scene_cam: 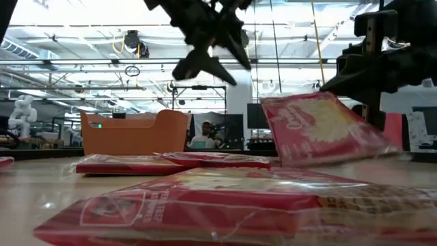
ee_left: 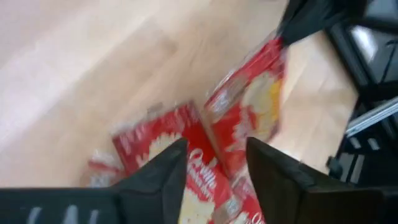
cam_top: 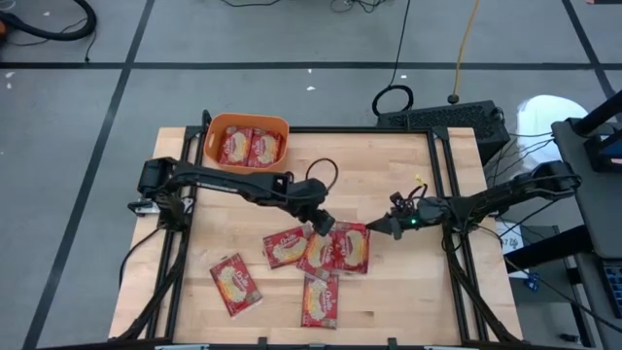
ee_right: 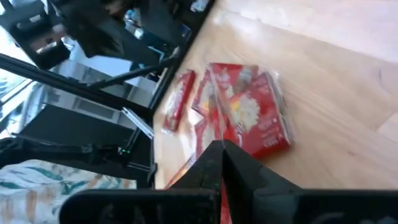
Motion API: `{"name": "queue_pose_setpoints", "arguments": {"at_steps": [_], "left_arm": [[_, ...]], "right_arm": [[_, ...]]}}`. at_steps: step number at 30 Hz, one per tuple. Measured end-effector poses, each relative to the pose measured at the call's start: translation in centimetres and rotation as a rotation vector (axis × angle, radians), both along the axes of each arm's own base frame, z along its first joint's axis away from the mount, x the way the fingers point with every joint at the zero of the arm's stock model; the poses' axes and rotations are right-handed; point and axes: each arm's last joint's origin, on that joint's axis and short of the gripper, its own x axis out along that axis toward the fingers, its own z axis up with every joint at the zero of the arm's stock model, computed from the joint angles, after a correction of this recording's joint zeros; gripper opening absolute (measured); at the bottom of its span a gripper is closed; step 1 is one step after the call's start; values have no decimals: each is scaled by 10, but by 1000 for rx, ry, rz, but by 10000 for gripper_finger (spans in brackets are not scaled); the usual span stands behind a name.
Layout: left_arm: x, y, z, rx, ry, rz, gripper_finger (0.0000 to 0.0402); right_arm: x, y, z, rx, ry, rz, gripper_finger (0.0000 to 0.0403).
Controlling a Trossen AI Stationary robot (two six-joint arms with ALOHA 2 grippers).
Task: Sort popcorn bags into baskets
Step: Stack the red popcorn bag on top of the red popcorn bag in the orange bin
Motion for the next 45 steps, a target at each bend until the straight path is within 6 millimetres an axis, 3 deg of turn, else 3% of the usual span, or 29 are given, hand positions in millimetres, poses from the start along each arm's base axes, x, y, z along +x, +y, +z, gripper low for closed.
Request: {"name": "queue_pose_setpoints", "arguments": {"at_steps": [3, 6, 9, 12, 18, 22, 26, 38, 41, 45], "left_arm": [[-2, 1, 4, 16, -7, 2, 215], [0, 0, -6, 66, -60, -57, 267], [0, -4, -25, 103, -151, -68, 312], [-7, -9, -53, 126, -218, -41, 330], [-26, -25, -80, 348, -480, 26, 303], [-31, -23, -95, 352, -495, 37, 285], [-27, -27, -100, 290, -526, -41, 281], [0, -30, -118, 235, -548, -12, 277], [1, -29, -114, 265, -571, -27, 254], [2, -31, -109, 264, -635, -91, 191]], "right_arm": [[-1, 0, 4, -10, -26, 3, 0], [-1, 0, 6, -11, -44, 2, 0], [-2, 0, 7, -12, -51, 2, 0], [-1, 0, 7, -16, -50, 3, 0], [-1, 0, 7, -56, -56, 14, 0], [-1, 0, 7, -86, -59, 22, 0], [-1, 0, 8, -88, -63, 23, 0], [-1, 0, 10, -133, -92, 35, 0], [-1, 0, 10, -135, -93, 35, 0], [-1, 0, 10, -140, -93, 24, 0]]}}
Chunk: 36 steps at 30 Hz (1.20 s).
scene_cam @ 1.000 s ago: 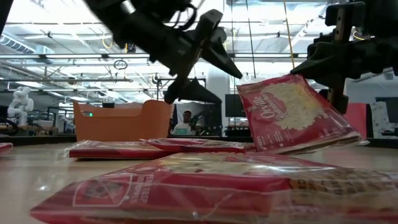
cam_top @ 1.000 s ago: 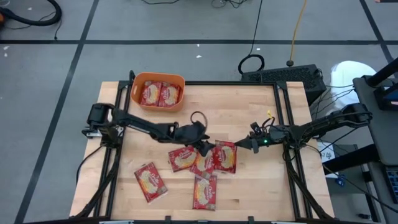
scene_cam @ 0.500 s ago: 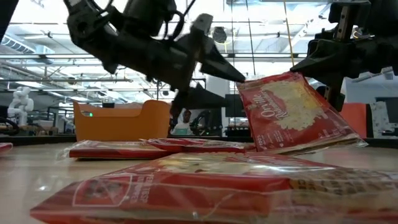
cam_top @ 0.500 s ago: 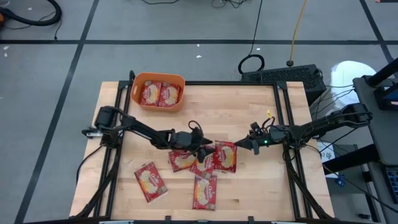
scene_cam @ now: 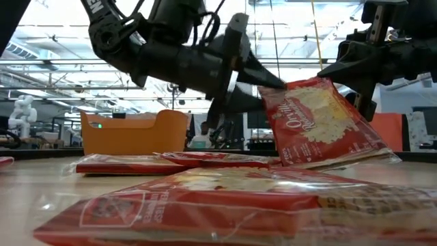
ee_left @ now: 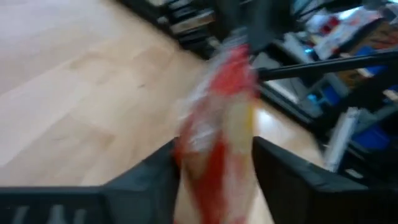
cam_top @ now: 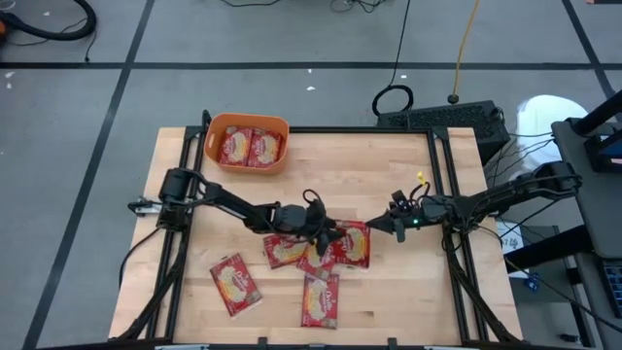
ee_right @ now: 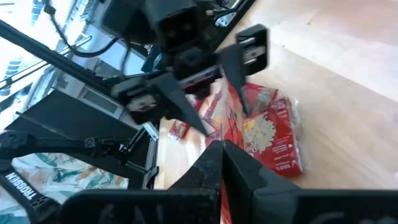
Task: Sort popcorn bags into baskets
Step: Stack the red popcorn bag on top of the red popcorn bag in the orange bin
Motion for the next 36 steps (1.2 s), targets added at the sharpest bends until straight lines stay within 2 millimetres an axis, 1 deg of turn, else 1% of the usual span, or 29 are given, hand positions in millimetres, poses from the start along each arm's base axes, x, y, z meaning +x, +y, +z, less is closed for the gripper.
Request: {"name": "queue_pose_setpoints", "arguments": {"at_steps": [6, 9, 11, 15, 18, 21, 24, 30, 33, 36], "left_arm": [[0, -1, 1, -6, -4, -21, 88], [1, -1, 3, -52, -29, -12, 44], [1, 0, 7, -87, -67, -7, 22], [-1, 2, 20, -112, -98, 2, 20], [-3, 5, 32, -110, -109, 10, 37], [-9, 9, 52, -115, -127, 1, 36], [-17, 16, 75, -107, -129, -12, 19], [-45, 37, 120, -60, -101, -27, 19], [-64, 52, 144, -47, -101, -7, 32], [-87, 72, 165, -34, -102, 28, 35]], "right_arm": [[0, -1, 0, -3, -2, -18, 0], [0, -1, 1, -18, -12, -14, 0], [0, -1, 4, -23, -39, -16, 0], [-2, -3, 10, -24, -86, -82, 19], [-4, -5, 15, -29, -121, -147, 48], [-7, -7, 21, -37, -161, -184, 80], [-10, -8, 26, -37, -198, -217, 109], [-14, -11, 37, -46, -290, -309, 147], [-15, -13, 39, -59, -309, -360, 152], [-16, -14, 42, -50, -334, -390, 152]]}}
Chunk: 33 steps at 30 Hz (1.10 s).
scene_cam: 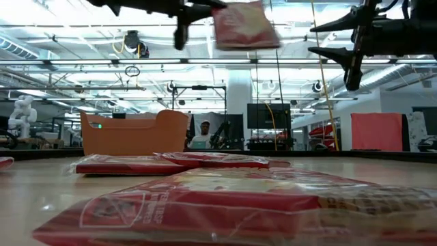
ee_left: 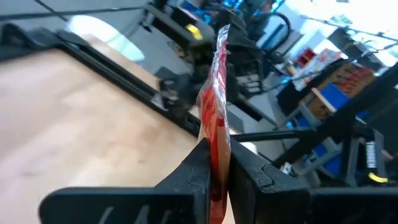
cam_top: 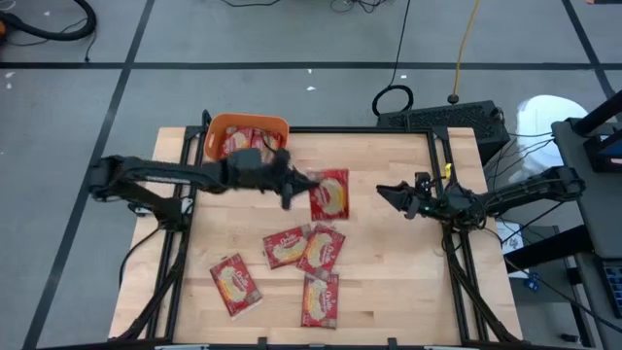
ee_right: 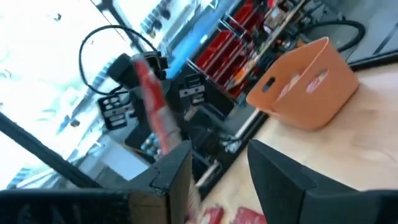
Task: Sort popcorn bags into baskets
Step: Stack the red popcorn bag on top of the red popcorn bag in the orange bin
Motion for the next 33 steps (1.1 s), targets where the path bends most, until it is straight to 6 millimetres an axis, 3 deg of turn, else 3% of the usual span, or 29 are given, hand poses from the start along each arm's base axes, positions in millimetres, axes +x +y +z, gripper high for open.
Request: {"name": "queue_pose_setpoints", "arguments": {"at_steps": [7, 17, 26, 33], "left_arm": [[-57, 55, 32, 108, 12, 121, 20], [-118, 131, 35, 188, 51, 220, 36], [-161, 170, 27, 181, 115, 317, 28], [-170, 187, 7, 202, 232, 327, 33]], "right_arm": [[5, -1, 24, 9, -62, -77, 149], [16, -2, 43, -12, -4, -209, 149], [30, 0, 44, -23, 39, -208, 148], [39, 2, 36, -2, 72, -186, 148]]}}
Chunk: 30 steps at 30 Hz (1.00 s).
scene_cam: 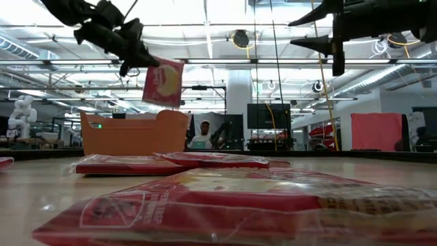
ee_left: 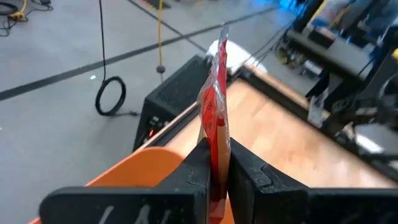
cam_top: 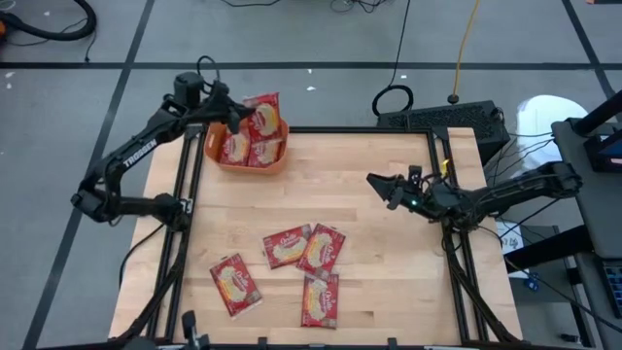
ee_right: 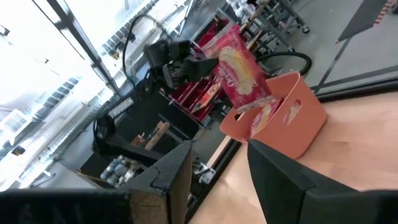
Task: Sort popcorn bags into baskets
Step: Stack the red popcorn bag on top of the red popcorn bag in the orange bin
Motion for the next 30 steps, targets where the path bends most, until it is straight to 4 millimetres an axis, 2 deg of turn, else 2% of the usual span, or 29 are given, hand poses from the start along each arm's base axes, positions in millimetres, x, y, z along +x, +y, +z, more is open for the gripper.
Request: {"name": "queue_pose_setpoints", "arguments": {"at_steps": [4, 9, 18, 26, 30], "left_arm": [[5, 9, -13, 31, 56, -31, 29], [7, 20, -30, -23, 103, -32, 36], [10, 27, -60, -126, 211, -70, 33], [11, 29, -64, -144, 219, -73, 50], [11, 28, -64, -222, 184, -62, 49]], "right_arm": [[2, 1, -2, 6, 2, 17, 148], [4, 1, -5, 4, 25, 17, 148], [4, 1, -5, 12, 16, 19, 148], [4, 1, -5, 21, 15, 21, 148], [4, 1, -5, 20, 21, 23, 148]]}}
